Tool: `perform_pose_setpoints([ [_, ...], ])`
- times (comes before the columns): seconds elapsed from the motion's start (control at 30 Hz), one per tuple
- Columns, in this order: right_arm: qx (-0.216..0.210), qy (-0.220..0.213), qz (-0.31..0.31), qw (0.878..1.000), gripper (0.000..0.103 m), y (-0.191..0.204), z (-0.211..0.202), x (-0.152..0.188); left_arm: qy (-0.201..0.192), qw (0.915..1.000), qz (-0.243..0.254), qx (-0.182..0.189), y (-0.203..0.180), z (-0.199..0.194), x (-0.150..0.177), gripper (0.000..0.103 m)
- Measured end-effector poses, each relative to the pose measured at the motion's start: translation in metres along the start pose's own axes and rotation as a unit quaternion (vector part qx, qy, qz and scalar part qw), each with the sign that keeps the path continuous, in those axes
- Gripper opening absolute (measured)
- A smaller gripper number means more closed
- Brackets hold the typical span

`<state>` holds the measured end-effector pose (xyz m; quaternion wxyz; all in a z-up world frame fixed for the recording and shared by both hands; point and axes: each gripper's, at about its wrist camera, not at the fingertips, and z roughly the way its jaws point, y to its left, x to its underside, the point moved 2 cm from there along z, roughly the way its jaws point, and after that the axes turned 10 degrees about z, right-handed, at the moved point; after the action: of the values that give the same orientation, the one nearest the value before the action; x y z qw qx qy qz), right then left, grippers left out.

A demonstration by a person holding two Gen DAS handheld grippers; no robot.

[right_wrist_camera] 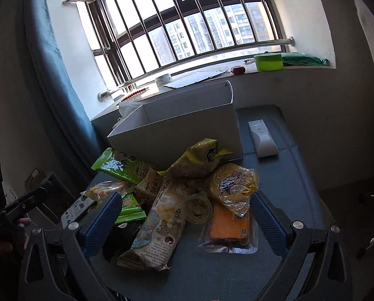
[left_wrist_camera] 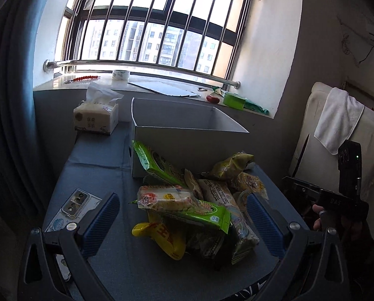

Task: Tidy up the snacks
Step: 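Grasp the yellow chip bag with the right gripper while the left grasps a green strip packet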

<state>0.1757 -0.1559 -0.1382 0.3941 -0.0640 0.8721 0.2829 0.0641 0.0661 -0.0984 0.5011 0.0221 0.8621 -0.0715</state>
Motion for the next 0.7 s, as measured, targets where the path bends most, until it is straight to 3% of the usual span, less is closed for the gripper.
perform_pose_setpoints([
  [0.2,0.010,0.041,0.015,0.999,0.103,0.003,0.068,-0.028,0.004,0.9999,-0.008,0.006,0.002,0.008,-0.003,0.103],
  [0.33,0.061,0.080,0.016,0.995,0.103,-0.002,0.119,-0.047,0.006,0.9999,-0.013,0.006,0.006,0.010,-0.002,0.103],
  [0.43,0.076,0.112,0.034,0.990,0.103,-0.008,0.146,-0.053,0.018,0.9996,-0.020,0.004,0.011,0.017,-0.001,0.103],
  [0.5,0.086,0.134,0.033,0.987,0.092,-0.008,0.159,-0.052,0.026,0.9993,-0.026,0.004,0.015,0.025,-0.001,0.103],
  [0.53,0.096,0.142,0.028,0.985,0.061,-0.009,0.164,-0.051,0.032,0.9990,-0.029,0.003,0.017,0.030,-0.002,0.103],
  [0.7,0.065,0.128,0.025,0.989,0.049,-0.010,0.145,-0.050,0.067,0.9970,-0.039,-0.010,0.030,0.061,-0.013,0.103],
])
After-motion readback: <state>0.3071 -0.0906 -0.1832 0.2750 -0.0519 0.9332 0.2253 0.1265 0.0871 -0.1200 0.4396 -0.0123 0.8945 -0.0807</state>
